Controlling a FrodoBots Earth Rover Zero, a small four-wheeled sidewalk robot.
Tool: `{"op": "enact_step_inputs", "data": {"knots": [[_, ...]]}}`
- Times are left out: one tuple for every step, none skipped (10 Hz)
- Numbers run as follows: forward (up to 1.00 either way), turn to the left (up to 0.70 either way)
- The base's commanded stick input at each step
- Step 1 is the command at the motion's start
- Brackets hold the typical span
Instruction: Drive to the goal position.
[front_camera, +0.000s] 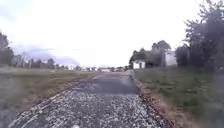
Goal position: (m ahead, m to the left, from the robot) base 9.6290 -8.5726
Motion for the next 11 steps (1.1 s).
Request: {"op": "enact_step_inputs", "data": {"knots": [[0.6,-0.15],[0.6,-0.15],[0.6,-0.15],[0.6,-0.15],[0.6,-0.12],[0.6,-0.05],[0.6,0.0],[0.6,0.0],[0.6,0.0],[0.6,0.0],[0.6,0.0]]}}
